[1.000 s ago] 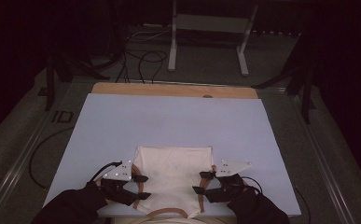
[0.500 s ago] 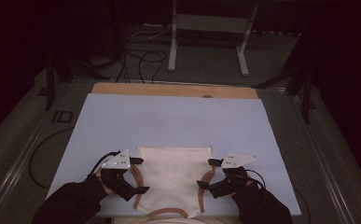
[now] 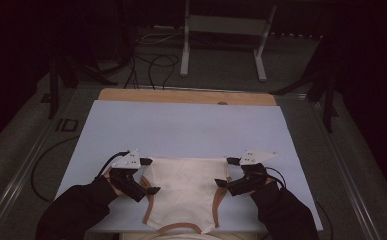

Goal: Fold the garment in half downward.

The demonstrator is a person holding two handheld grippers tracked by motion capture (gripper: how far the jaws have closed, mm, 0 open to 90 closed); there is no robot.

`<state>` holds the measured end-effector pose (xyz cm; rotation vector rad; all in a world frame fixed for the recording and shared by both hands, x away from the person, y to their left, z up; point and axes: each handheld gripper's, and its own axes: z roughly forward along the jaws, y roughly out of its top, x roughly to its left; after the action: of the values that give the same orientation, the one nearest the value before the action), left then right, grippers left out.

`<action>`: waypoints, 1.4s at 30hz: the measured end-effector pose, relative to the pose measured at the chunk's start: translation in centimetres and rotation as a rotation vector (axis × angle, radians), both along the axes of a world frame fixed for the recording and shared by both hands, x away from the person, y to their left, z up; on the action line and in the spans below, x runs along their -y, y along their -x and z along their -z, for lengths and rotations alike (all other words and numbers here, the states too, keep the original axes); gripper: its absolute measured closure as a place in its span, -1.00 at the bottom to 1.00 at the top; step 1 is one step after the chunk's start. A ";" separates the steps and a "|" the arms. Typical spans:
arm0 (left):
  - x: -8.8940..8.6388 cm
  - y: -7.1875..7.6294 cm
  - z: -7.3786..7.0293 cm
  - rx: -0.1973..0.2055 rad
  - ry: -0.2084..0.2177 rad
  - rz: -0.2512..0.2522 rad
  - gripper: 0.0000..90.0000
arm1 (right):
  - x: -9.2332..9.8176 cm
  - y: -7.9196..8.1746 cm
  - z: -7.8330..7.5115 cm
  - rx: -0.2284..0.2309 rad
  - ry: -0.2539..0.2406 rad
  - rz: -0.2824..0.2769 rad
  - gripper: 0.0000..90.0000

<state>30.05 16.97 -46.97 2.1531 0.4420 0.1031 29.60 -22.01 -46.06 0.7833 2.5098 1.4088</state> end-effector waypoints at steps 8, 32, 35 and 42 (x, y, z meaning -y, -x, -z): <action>-0.3 -1.7 0.9 -0.004 -0.025 -0.028 -0.96 | 0.1 -1.6 0.6 -0.001 0.022 0.023 -0.75; -1.6 -6.3 4.4 -0.087 -0.118 -0.174 -0.47 | 0.7 -6.3 4.9 -0.139 0.110 0.110 -0.65; -1.6 -6.8 4.8 -0.096 -0.122 -0.181 -0.18 | 0.7 -6.6 5.4 -0.157 0.117 0.111 -0.50; -2.1 -7.1 5.3 -0.097 -0.126 -0.195 0.42 | 0.5 -7.0 5.7 -0.167 0.152 0.104 -0.06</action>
<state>37.13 19.03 -52.23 2.2400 0.7190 0.1396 36.59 -22.54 -51.75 1.0225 2.6179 1.1474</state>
